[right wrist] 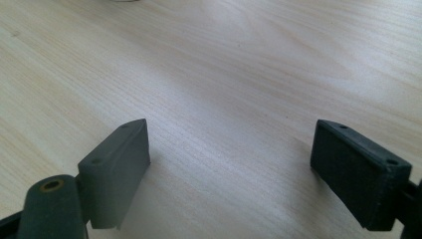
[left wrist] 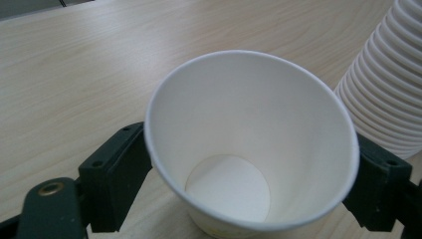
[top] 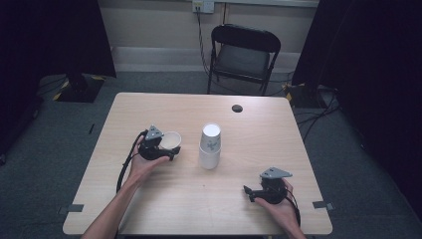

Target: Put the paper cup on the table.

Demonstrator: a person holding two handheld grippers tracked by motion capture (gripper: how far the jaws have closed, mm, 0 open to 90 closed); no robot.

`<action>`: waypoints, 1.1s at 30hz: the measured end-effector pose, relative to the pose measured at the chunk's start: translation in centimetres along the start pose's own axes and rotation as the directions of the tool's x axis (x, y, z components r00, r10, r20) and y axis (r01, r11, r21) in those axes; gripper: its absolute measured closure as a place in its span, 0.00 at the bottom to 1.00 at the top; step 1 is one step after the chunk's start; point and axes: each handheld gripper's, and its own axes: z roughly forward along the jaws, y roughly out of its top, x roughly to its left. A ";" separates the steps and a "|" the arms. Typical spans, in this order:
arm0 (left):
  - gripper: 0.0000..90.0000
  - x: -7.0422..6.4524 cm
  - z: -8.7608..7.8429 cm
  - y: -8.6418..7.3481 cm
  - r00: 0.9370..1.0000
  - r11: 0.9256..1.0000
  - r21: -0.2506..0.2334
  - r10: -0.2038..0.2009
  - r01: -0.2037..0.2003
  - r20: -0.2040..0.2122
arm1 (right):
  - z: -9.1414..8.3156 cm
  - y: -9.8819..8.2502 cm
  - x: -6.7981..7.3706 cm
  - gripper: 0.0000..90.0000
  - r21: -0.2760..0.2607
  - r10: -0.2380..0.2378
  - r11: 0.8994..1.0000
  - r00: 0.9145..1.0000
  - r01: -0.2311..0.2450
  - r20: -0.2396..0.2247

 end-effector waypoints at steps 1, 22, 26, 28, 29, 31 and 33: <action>0.17 0.1 -0.2 0.0 1.000 1.000 0.001 -0.001 0.001 0.001 | 0.0 0.0 0.0 0.17 0.000 0.000 1.000 1.000 0.000 0.000; 0.18 0.6 -5.2 -0.5 0.999 0.998 0.053 -0.033 0.034 -0.025 | 0.1 0.0 0.0 0.17 0.000 -0.001 1.000 1.000 0.001 -0.001; 0.19 0.8 -6.6 -1.4 0.999 0.997 0.080 -0.005 0.009 -0.053 | 0.1 0.1 -0.1 0.17 -0.001 -0.003 1.000 1.000 0.003 -0.003; 0.18 1.1 -7.1 -2.2 0.998 0.995 0.102 -0.006 0.012 -0.061 | 0.1 0.1 -0.1 0.17 0.000 -0.005 1.000 1.000 0.005 -0.005; 0.18 1.1 -7.3 -2.6 0.998 0.994 0.110 -0.005 0.012 -0.064 | 0.1 0.1 -0.1 0.17 0.001 -0.005 1.000 1.000 0.005 -0.006; 0.18 1.1 -7.6 -2.9 0.998 0.992 0.125 0.000 0.009 -0.069 | 0.2 0.2 -0.1 0.17 0.000 -0.006 1.000 1.000 0.006 -0.005; 0.18 0.9 -8.4 -3.9 0.998 0.988 0.155 0.009 0.002 -0.068 | 0.2 0.2 -0.1 0.17 0.000 -0.006 1.000 1.000 0.006 -0.005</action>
